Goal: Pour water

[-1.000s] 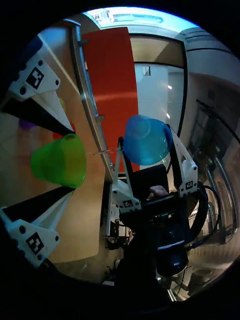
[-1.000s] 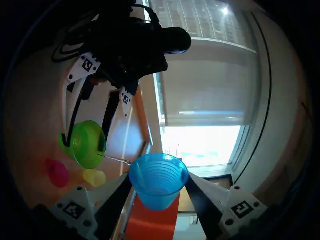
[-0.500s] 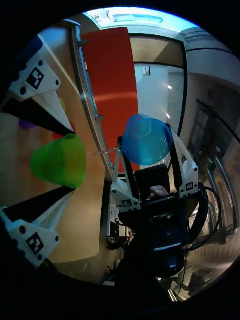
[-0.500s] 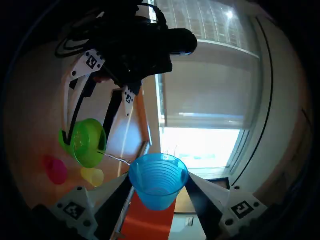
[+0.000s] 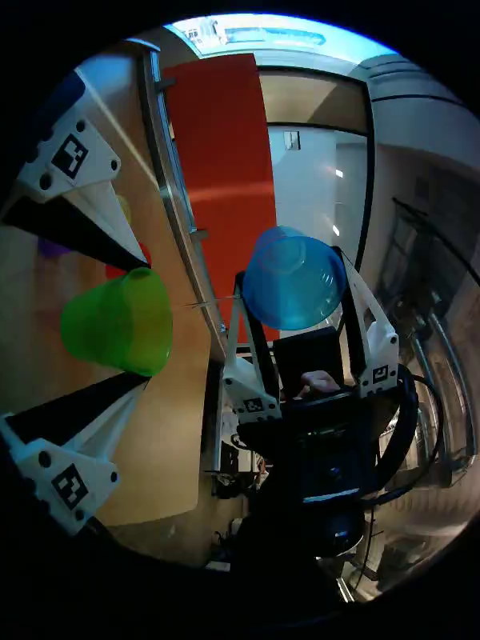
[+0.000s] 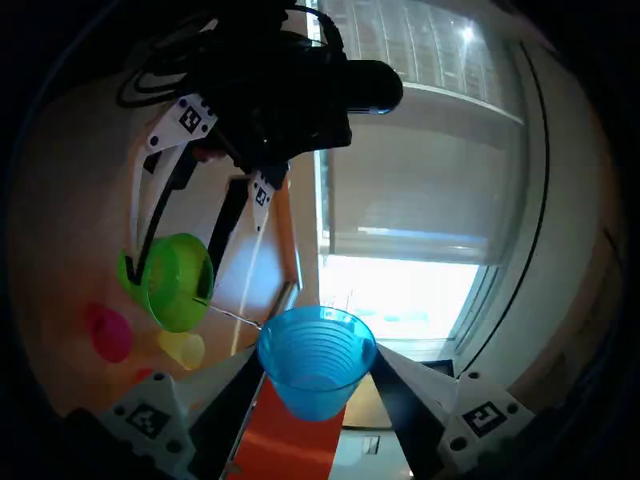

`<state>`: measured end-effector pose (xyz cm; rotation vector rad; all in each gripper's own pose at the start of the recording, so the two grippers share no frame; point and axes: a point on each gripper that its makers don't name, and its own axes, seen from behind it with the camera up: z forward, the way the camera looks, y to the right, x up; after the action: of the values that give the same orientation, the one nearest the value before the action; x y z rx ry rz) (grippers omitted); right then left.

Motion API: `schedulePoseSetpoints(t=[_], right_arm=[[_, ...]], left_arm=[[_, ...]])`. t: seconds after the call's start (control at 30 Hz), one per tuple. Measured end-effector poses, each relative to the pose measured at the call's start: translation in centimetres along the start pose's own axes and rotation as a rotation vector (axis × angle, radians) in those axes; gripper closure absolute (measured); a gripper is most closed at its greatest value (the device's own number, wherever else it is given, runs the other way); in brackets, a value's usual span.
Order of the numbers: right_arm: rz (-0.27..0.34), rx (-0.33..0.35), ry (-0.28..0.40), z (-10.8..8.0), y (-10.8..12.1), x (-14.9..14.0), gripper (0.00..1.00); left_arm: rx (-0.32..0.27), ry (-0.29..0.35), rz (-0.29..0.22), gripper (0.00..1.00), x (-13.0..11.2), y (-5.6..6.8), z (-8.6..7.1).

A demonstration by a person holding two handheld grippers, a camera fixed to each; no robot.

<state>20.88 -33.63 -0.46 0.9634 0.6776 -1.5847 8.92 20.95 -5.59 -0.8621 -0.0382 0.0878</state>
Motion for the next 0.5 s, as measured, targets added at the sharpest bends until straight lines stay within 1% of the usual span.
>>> schedulePoseSetpoints(t=[0.5], right_arm=[[-0.009,0.008,0.007,-0.06,-0.36,0.21,0.09]], left_arm=[[0.001,0.003,0.0,0.12,0.13,-0.01,-0.1]])
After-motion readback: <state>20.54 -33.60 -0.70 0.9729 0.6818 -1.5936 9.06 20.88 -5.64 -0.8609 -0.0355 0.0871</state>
